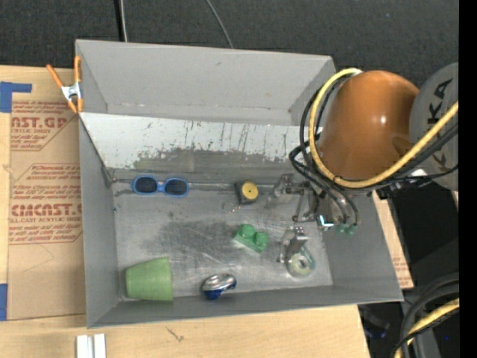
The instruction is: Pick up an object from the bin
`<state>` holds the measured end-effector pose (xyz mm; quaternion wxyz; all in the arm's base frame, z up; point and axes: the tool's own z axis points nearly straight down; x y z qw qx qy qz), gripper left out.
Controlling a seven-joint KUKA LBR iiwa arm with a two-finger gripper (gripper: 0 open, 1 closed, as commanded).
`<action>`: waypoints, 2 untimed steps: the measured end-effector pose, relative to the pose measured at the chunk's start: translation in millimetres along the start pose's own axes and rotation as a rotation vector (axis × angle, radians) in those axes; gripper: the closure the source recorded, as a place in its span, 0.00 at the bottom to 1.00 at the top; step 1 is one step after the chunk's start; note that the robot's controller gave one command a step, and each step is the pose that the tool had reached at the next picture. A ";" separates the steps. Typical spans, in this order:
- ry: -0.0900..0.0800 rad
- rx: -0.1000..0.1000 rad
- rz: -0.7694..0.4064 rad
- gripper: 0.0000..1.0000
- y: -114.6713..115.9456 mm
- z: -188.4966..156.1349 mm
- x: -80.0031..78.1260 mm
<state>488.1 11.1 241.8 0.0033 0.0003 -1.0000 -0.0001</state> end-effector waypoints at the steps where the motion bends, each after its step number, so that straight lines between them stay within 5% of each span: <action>1: -0.014 0.001 -0.187 0.00 0.6 168.9 -58.1; 2: -0.006 0.001 -0.005 0.00 -30.4 141.3 -22.8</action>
Offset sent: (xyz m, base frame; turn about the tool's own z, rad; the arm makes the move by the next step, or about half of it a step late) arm 0.0536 -0.0003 -0.1718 -0.1867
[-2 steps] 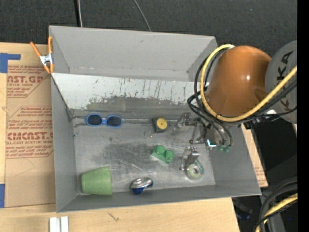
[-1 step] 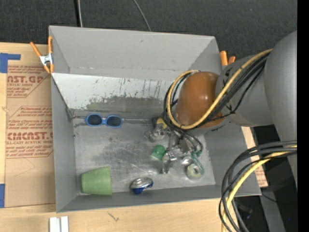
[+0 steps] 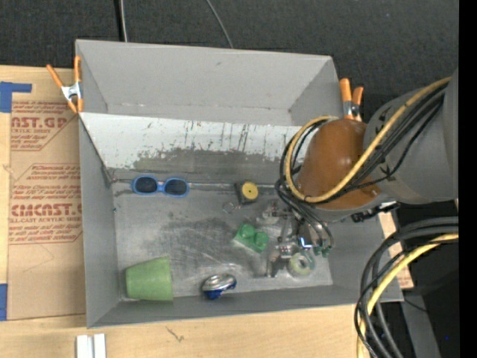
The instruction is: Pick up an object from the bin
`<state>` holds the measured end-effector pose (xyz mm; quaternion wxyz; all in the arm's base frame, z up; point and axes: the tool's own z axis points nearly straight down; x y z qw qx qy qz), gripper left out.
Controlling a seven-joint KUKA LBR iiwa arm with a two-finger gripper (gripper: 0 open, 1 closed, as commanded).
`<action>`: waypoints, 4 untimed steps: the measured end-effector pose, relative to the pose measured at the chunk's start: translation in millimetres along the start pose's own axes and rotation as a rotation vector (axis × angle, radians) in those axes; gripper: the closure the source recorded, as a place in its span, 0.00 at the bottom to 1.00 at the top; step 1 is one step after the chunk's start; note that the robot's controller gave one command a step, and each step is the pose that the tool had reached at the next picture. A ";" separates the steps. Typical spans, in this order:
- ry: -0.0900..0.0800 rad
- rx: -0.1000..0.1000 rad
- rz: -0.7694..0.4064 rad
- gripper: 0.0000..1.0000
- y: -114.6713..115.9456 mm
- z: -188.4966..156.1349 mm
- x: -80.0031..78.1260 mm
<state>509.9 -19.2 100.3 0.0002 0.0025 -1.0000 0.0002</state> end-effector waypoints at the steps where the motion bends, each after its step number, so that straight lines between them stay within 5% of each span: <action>1: 0.001 -0.002 0.169 0.00 23.5 1.2 17.0; 2: -0.010 -0.004 0.357 0.00 26.1 26.8 23.2; 3: 0.008 -0.002 0.451 0.00 30.1 28.0 4.5; 4: -0.015 -0.003 0.454 1.00 28.5 23.6 -1.5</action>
Offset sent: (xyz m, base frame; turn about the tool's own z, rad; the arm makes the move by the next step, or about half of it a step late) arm -0.0166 0.0218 -0.0003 0.1707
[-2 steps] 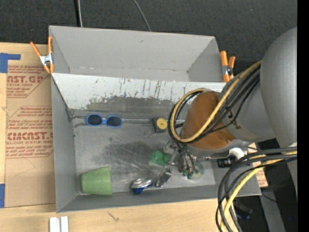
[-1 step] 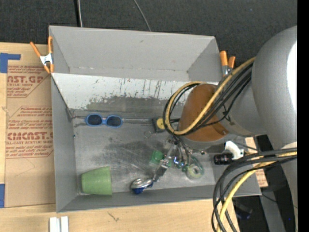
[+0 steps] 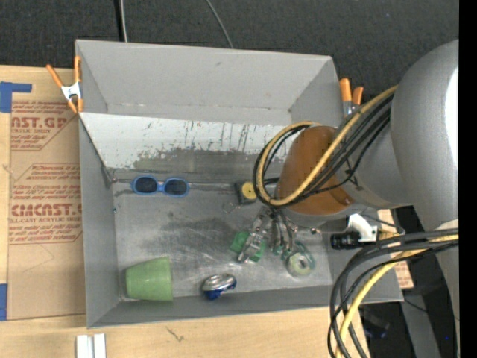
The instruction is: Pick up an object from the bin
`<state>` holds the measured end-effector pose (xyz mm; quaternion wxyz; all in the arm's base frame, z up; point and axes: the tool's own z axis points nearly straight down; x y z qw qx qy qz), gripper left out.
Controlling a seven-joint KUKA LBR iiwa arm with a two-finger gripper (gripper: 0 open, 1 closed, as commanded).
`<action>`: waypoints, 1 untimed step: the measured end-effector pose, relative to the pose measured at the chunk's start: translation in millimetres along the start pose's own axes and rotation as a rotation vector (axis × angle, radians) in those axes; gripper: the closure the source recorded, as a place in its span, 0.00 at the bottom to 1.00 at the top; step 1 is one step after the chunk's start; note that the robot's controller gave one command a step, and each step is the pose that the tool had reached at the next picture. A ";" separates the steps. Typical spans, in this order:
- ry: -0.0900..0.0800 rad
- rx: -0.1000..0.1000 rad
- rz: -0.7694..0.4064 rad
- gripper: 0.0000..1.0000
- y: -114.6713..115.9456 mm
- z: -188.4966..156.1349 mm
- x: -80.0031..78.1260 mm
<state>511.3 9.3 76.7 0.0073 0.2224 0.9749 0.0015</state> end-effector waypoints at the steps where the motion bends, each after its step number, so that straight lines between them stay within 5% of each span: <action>1: 0.011 0.004 -0.001 1.00 1.2 -30.1 -1.1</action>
Offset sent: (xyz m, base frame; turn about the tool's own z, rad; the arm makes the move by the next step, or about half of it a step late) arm 0.0002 0.0001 0.0288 -0.0001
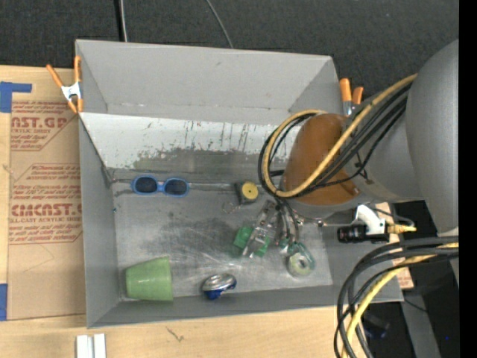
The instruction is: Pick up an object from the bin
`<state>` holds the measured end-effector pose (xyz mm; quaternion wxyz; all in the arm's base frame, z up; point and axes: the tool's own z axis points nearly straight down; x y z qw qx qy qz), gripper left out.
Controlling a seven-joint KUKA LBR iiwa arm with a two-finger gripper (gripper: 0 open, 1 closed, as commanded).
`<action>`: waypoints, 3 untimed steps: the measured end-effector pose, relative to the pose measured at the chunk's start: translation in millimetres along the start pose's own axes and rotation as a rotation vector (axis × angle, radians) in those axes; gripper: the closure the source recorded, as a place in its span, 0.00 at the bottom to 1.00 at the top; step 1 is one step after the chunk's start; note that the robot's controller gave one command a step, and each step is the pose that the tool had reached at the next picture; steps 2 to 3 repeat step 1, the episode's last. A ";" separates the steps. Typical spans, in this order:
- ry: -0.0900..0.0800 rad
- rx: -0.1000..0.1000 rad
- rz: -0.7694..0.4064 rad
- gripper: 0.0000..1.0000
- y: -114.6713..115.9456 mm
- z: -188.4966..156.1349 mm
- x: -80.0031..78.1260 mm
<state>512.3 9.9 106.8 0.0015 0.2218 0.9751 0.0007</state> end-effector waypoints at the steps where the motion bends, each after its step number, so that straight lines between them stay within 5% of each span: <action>1: -0.002 -0.001 -0.001 1.00 1.3 -60.3 -1.0; 3: -0.002 -0.001 -0.001 1.00 1.3 -60.3 -1.0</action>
Offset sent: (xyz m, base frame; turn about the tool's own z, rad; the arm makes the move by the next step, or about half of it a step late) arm 0.0001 0.0002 0.0572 0.0000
